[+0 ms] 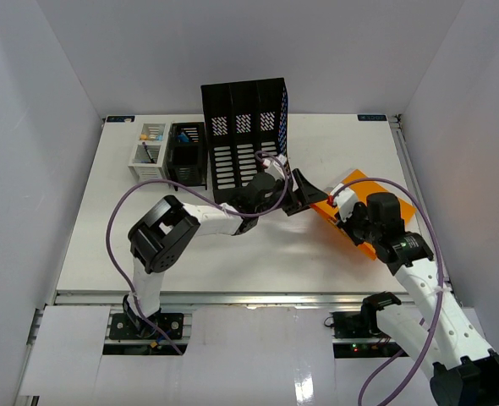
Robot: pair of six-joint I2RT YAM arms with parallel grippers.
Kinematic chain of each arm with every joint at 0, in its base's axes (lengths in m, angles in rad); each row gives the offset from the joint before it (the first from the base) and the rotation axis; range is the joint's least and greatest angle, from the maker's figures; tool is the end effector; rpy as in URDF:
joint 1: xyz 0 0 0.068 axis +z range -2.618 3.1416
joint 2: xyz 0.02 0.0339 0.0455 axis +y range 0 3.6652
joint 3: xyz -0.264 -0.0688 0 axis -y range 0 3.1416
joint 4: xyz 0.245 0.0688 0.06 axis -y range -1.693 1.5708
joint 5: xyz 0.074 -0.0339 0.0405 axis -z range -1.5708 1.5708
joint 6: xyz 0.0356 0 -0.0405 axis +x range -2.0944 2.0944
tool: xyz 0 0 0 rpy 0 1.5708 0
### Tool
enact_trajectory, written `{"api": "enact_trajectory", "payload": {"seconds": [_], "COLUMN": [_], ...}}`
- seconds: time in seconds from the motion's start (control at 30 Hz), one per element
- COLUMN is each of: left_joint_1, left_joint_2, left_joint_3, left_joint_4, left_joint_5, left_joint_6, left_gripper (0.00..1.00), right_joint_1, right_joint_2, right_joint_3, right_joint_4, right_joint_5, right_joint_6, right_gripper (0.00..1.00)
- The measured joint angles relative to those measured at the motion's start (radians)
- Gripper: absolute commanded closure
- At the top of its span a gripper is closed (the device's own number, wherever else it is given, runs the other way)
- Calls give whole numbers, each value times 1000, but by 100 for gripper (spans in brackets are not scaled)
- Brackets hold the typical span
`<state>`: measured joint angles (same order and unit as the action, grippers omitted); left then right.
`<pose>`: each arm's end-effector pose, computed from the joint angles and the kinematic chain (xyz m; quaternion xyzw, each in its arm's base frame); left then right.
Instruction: Organize the desk
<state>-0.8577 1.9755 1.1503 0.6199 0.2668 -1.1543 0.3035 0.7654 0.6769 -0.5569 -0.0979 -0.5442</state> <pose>0.2809 -0.3392 0.1948 -0.0306 0.7729 -0.5834 0.2475 0.1577 0.0530 0.2687 -0.3875 0.8057 -0.0101 0.4479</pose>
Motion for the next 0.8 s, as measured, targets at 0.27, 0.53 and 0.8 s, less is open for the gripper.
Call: {"api": "enact_trajectory", "payload": {"seconds": [0.27, 0.53, 0.8], "left_joint_1": [0, -2, 1], "left_joint_2": [76, 141, 166], "left_joint_3": [103, 160, 197], "left_joint_4": [-130, -147, -152], "left_joint_5": [-18, 61, 159], "left_joint_6": [-15, -35, -47], "left_gripper": [16, 54, 94], "right_joint_1": [0, 0, 1], "right_joint_2": [-55, -72, -70], "right_joint_3": [-7, -21, -21], "right_joint_4": [-23, -24, -45], "right_joint_5": [-53, -67, -94], "right_joint_6": [-43, -65, -71], "right_gripper": [92, 92, 61]}}
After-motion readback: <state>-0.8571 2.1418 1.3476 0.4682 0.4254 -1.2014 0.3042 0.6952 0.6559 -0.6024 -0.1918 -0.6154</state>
